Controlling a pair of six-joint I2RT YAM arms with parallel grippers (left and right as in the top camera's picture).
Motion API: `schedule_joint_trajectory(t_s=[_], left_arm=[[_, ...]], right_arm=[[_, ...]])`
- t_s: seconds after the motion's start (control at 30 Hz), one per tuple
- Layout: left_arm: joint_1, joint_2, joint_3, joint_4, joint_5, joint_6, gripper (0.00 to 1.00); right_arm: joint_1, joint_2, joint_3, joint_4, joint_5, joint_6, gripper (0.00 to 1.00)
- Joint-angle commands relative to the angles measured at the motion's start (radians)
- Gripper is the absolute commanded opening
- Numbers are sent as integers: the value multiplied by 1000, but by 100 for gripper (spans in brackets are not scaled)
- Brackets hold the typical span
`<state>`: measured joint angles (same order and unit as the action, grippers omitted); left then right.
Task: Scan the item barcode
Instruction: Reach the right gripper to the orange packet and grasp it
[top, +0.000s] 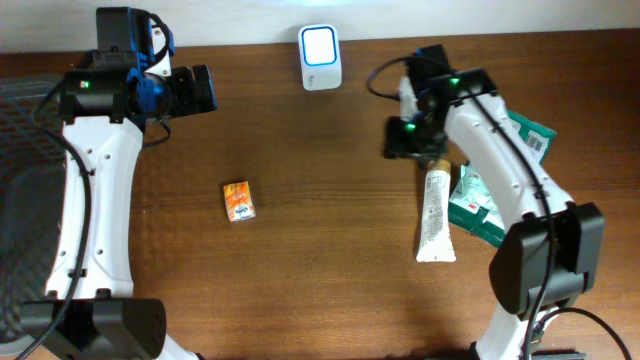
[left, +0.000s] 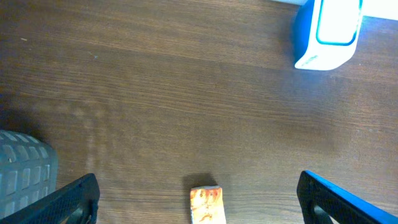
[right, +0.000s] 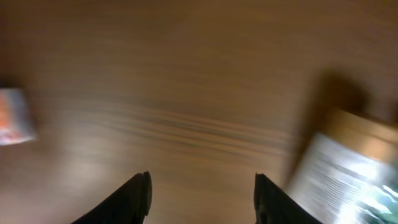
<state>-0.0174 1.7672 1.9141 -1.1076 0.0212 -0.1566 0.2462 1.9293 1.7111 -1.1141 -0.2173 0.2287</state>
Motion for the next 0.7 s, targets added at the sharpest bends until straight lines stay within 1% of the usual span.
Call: schedule_joint_trajectory(t_s=[0.0, 0.17, 0.27, 0.37, 0.5, 0.67], left_arm=[[1, 0, 2, 2, -3, 6, 99], [1, 0, 2, 2, -3, 6, 99], [1, 0, 2, 2, -3, 6, 99], [1, 0, 2, 2, -3, 6, 99], [1, 0, 2, 2, -3, 6, 99], [1, 0, 2, 2, -3, 6, 99]], right_arm=[[90, -1, -22, 132, -175, 104, 49], [237, 45, -94, 391, -175, 251, 48], [310, 102, -101, 500, -167, 311, 48], [361, 160, -101, 596, -166, 409, 48], [421, 228, -101, 673, -161, 420, 40], [483, 290, -101, 719, -126, 391, 40]])
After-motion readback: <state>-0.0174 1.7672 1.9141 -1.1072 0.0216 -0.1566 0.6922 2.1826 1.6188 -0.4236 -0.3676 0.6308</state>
